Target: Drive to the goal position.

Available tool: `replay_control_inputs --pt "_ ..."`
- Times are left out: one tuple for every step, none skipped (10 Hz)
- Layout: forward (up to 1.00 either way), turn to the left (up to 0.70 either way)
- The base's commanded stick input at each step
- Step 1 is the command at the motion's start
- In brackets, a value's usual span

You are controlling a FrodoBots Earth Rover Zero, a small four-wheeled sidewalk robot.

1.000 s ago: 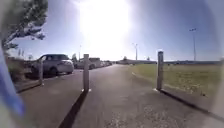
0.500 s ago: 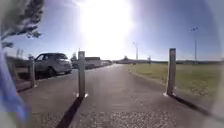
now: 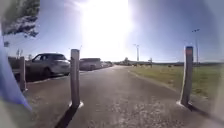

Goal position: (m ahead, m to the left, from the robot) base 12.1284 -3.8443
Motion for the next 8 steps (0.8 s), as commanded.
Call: replay_control_inputs --pt "0.85 0.0" --pt "0.85 0.0" --pt "0.85 0.0" --pt "0.85 0.0" --pt "0.85 0.0" --pt "0.85 0.0" --pt "0.85 0.0" --pt "0.85 0.0"
